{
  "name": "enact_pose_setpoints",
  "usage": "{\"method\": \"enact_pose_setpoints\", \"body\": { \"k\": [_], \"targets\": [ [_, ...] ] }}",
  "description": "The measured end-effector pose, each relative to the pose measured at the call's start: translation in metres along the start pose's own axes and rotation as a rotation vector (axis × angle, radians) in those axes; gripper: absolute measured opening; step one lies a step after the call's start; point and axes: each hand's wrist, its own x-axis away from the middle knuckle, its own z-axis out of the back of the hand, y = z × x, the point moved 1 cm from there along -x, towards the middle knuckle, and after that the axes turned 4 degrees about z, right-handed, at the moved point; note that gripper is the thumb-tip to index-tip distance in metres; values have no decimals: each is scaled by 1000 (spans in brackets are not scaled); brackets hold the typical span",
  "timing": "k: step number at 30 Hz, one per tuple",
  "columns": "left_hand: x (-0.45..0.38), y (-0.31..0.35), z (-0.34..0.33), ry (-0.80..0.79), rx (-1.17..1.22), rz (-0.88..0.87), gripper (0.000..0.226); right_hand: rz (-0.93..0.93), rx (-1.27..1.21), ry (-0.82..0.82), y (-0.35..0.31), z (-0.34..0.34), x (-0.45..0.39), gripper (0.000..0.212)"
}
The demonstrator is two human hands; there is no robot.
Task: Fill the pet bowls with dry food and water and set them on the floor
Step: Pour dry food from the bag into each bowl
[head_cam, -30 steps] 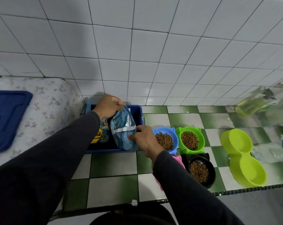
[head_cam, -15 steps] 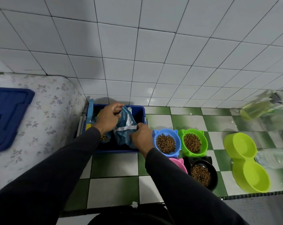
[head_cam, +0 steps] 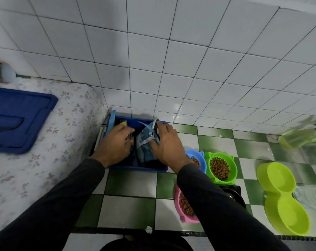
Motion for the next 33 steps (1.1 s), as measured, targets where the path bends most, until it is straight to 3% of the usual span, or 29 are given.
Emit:
{"method": "enact_pose_setpoints", "body": {
  "k": [6, 14, 18, 25, 33],
  "targets": [
    [29, 8, 21, 88, -194, 26, 44, 165, 214, -82, -8, 15, 1, 69],
    [83, -4, 63, 30, -385, 201, 73, 351, 325, -252, -48, 20, 7, 74],
    [114, -16, 85, 54, -395, 328, 88, 465, 289, -294, -81, 13, 10, 76],
    [163, -64, 124, 158, -352, 412, 107, 610, 193, -299, -155, -8, 9, 61],
    [176, -145, 187, 184, -371, 546, 118, 581, 140, -335, -248, -35, -4, 81]
  ]
}}
